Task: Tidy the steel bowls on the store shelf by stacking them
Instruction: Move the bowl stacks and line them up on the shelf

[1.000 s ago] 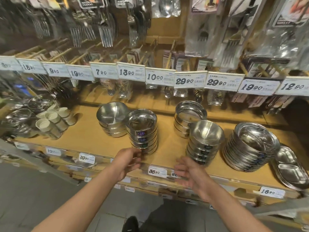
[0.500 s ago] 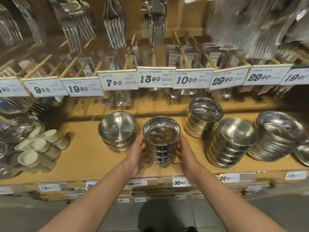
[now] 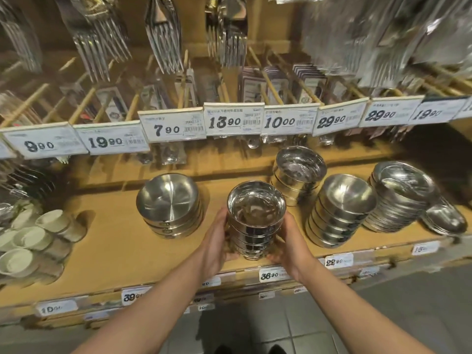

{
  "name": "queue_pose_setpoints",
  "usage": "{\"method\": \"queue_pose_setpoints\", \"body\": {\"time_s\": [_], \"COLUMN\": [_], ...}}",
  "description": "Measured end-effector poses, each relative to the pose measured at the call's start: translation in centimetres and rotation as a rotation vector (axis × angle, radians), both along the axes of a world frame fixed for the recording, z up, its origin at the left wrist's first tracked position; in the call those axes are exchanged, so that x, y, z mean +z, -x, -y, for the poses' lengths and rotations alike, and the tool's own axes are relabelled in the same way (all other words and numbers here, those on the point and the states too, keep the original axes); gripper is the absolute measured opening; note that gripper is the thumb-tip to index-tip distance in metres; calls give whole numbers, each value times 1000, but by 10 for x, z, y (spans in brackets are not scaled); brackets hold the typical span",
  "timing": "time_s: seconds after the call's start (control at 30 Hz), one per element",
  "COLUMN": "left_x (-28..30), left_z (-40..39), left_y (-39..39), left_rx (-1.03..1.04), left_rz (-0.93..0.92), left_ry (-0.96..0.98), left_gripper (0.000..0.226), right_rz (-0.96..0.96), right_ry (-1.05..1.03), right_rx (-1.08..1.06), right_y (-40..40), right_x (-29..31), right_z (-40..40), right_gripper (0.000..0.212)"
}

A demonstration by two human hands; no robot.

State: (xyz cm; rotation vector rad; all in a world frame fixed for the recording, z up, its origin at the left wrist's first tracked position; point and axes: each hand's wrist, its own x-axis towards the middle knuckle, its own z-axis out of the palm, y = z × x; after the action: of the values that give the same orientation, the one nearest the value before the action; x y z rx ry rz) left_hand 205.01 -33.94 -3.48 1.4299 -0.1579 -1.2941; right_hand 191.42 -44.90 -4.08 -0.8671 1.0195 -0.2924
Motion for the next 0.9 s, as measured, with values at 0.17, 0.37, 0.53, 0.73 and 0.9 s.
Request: {"method": "queue_pose_setpoints", "body": {"time_s": [0.17,0.37,0.53,0.73,0.9], "left_x": [5,14,17,18,14], "left_z": [6,15,22,25,11], "left_y": [8,13,15,14,11], "left_rx": [-1,20,35,58,30], "left_rz": [-3,-24,-36,-23,-16], "left_ry": [-31,-41,-72,-48,-43], "left_gripper": [39,47,49,48,62], "right_rz": [-5,-27,-35,-36,-18], "right_ry": [1,26,21,22,-68], "right_rx": [-5,-31,-35,-47,-123], "right_y": [5,10,12,12,25], "right_x": [1,4,5,9,0], "right_z": [4,7,11,10,8], "right_gripper": [48,58,49,50,57]}}
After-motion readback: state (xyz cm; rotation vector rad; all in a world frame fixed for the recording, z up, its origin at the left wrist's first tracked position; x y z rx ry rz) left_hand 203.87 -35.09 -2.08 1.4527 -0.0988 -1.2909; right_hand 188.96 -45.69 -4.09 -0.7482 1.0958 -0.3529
